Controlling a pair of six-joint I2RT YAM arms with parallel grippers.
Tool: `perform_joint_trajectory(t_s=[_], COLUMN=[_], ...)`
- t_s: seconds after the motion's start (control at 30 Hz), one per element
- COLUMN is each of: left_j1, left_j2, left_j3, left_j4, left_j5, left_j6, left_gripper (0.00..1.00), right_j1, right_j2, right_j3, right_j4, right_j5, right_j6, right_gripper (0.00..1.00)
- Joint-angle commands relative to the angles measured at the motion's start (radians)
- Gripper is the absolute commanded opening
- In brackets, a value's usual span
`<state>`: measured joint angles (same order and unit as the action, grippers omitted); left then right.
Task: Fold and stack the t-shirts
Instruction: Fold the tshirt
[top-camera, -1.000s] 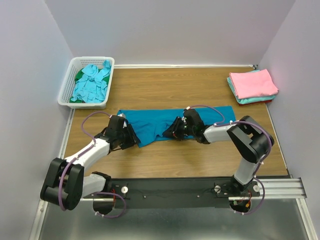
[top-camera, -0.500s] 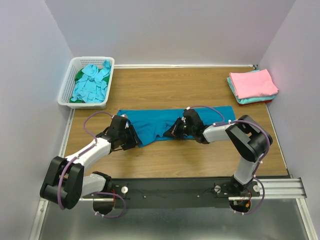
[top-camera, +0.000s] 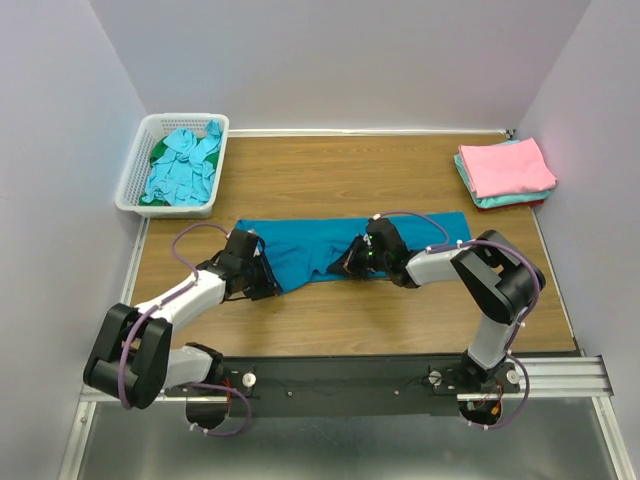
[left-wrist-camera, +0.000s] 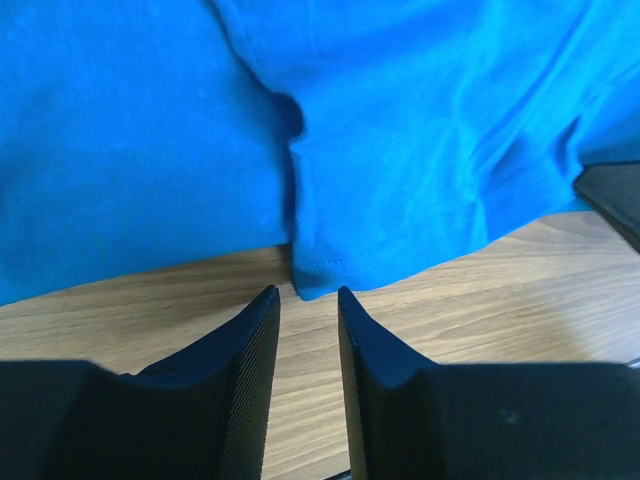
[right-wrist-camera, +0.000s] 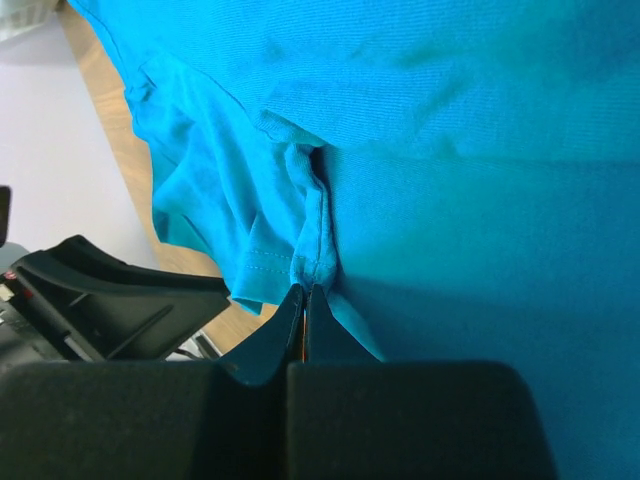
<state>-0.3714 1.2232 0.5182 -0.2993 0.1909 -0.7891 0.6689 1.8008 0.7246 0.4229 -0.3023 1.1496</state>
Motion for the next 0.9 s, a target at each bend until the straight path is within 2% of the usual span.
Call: perform_joint_trajectory(t_s=[0.0, 0.13, 0.37, 0.6, 0.87], left_j1=[-0.017, -0.038, -0.055, -0.064, -0.078], left_j2=[0.045, 0.090, 0.122, 0.096, -0.027], left_j3=[0.032, 0.046, 0.059, 0.074, 0.101], left_j4=[-0.020, -0.017, -0.021, -0.052, -0.132], left_j5=[-0.022, -0.025, -0.038, -0.056, -0.048], left_j6=[-0.002, -0.002, -0.007, -0.019, -0.042], left_gripper=[0.37, 0.36, 0.27, 0.00, 0.00], right_j1=[0.008, 0.009, 0.009, 0.009, 0.009], right_j2=[0.000, 0.006, 0.006, -0.011, -0.073], right_j3=[-0.002, -0.001, 0.001, -0.002, 0.027], right_j4=[-0.001, 0.004, 0.008, 0.010, -0.065], right_j5=[0.025, 0.019, 0.017, 0.020, 0.040], right_j6=[-0.022, -0.024, -0.027, -0.039, -0.149], right_gripper=[0.01, 0.01, 0.01, 0.01, 0.01])
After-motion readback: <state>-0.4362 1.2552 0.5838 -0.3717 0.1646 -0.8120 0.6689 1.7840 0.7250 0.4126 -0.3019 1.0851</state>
